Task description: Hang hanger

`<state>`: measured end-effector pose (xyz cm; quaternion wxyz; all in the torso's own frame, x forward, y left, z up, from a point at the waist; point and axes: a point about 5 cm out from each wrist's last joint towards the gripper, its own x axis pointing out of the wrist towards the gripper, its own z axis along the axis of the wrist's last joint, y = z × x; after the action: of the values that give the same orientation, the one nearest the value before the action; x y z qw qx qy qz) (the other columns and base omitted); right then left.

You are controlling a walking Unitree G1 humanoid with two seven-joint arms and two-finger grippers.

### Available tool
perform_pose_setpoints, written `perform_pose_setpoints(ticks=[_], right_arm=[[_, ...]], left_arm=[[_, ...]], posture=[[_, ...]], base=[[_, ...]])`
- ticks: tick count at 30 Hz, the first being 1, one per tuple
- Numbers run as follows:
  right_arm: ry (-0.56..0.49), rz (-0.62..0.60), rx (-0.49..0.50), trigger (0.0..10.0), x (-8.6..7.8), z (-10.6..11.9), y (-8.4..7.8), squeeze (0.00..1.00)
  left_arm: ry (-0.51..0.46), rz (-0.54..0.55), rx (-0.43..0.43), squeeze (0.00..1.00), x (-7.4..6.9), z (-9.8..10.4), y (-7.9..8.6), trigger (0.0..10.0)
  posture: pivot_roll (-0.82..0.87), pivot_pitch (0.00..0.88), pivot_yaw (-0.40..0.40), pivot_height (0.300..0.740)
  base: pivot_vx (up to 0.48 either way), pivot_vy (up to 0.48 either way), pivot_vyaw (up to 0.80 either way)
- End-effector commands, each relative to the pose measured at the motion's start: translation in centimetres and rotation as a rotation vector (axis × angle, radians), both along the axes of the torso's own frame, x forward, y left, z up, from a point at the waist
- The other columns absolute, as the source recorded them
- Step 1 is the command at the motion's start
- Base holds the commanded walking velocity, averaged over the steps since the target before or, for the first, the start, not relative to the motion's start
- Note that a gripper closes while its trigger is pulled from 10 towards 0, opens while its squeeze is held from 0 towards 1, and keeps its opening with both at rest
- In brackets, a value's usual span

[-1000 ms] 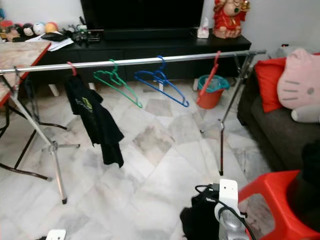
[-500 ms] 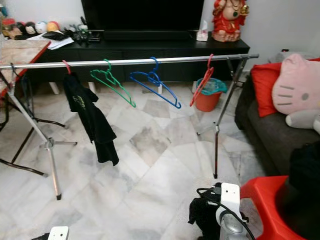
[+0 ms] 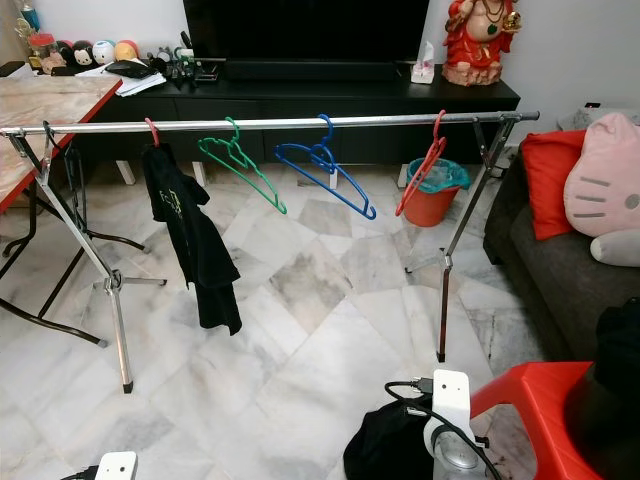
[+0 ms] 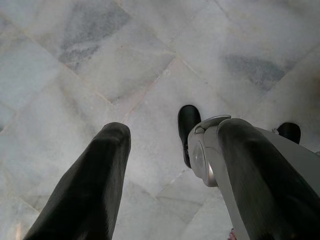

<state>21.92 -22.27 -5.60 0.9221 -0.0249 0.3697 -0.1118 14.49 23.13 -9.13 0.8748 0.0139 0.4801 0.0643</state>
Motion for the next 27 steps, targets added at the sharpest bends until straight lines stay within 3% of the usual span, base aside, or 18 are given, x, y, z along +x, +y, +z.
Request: perform_pose_setpoints(ticks=[1, 11, 27], right_arm=[[0.023, 0.02, -0.003, 10.0, -0.37, -0.3, 0.2, 0.0], [0.047, -0.008, 0.012, 10.0, -1.32, -0.74, -0.41, 0.0], [0.017, -0.043, 0.034, 10.0, -1.13, -0.51, -0.73, 0.0]], left_arm=[[0.02, -0.002, -0.004, 0.0, -0.37, -0.16, 0.0, 10.0], [0.024, -0.007, -0.005, 0.0, -0.44, -0.18, 0.03, 10.0], [0.028, -0.015, 0.001, 0.0, -0.44, -0.13, 0.27, 10.0]], posture=[[-0.12, 0.0, -0.026, 0.74], [-0.12, 0.0, -0.022, 0.74], [-0.12, 0.0, -0.012, 0.74]], base=[[0.251, 0.0, 0.0], [0.254, 0.0, 0.0], [0.258, 0.0, 0.0]])
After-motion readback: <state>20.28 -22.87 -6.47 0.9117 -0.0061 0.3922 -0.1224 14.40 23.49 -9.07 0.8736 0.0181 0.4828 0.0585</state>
